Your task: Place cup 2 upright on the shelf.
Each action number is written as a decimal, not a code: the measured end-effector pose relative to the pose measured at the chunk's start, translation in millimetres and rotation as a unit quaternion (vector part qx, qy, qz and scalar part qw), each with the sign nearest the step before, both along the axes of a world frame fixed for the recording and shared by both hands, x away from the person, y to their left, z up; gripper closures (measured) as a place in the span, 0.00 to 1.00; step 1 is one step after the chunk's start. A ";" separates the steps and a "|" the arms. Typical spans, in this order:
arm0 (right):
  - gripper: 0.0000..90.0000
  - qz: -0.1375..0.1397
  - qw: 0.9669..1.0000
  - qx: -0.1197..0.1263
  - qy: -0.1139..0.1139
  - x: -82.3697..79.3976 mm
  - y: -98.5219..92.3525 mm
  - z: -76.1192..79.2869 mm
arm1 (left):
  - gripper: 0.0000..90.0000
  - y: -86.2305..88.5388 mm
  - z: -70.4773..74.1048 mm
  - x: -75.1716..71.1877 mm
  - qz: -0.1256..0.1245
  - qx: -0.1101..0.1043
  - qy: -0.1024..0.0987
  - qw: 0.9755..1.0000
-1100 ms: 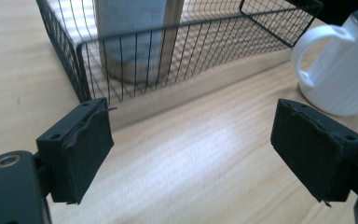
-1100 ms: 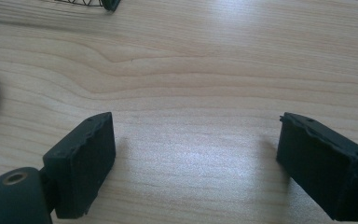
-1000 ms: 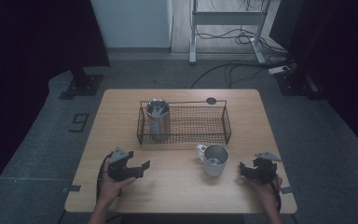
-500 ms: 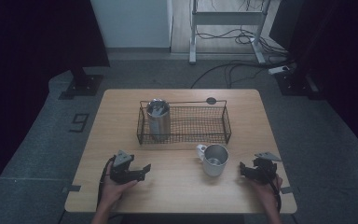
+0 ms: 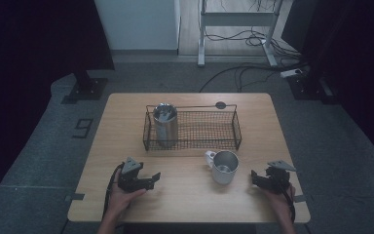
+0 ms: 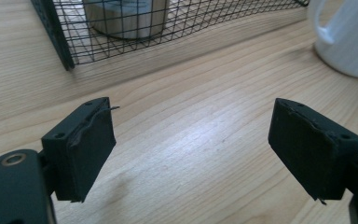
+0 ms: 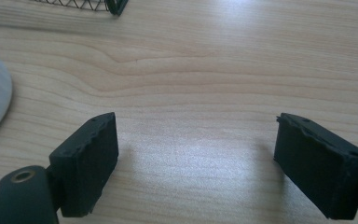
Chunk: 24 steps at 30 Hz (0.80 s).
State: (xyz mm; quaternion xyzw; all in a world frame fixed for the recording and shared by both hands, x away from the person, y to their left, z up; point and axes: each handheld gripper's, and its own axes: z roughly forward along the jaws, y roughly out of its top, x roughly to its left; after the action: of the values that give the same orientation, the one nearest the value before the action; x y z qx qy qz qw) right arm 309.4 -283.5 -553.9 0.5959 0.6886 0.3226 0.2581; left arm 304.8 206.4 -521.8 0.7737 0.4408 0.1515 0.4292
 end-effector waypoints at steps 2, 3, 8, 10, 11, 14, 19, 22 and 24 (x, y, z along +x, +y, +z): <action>0.15 -0.002 1.000 0.001 -0.006 -2.1 0.0 2.1 | 0.16 -0.5 -0.1 0.2 -0.001 0.001 0.000 1.000; 0.15 -0.002 1.000 0.001 -0.006 -2.1 0.0 2.1 | 0.16 -0.5 -0.1 0.2 -0.001 0.001 0.000 1.000; 0.17 0.005 1.000 0.012 -0.024 -7.4 0.6 11.6 | 0.16 -4.6 -2.6 0.3 -0.005 0.016 0.008 1.000; 0.17 0.005 1.000 0.015 -0.026 -8.2 0.5 13.0 | 0.16 -5.5 -1.9 -0.9 -0.006 0.021 0.004 1.000; 0.18 0.006 0.999 0.021 -0.031 -10.0 0.1 15.8 | 0.16 -6.3 -1.1 -1.7 -0.007 0.021 0.002 1.000; 0.18 0.011 0.999 0.029 -0.038 -13.5 -0.1 21.4 | 0.16 -7.1 -0.3 -2.4 -0.007 0.022 0.001 1.000; 0.18 0.032 0.996 0.054 -0.057 -21.1 2.9 35.6 | 0.16 -7.1 0.1 -3.0 -0.008 0.022 -0.001 1.000; 0.19 0.039 0.995 0.057 -0.066 -24.4 6.1 42.7 | 0.17 -6.5 1.1 -4.1 -0.002 0.020 -0.009 1.000; 0.19 0.045 0.994 0.064 -0.073 -26.9 8.3 47.9 | 0.17 -6.1 2.4 -4.5 -0.002 0.017 -0.010 1.000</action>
State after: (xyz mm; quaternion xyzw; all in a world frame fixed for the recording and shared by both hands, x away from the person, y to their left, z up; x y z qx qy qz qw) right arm 282.5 -275.2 -506.0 0.5543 0.6724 0.4197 0.2540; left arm 300.3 200.3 -519.4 0.7802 0.4323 0.1655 0.4207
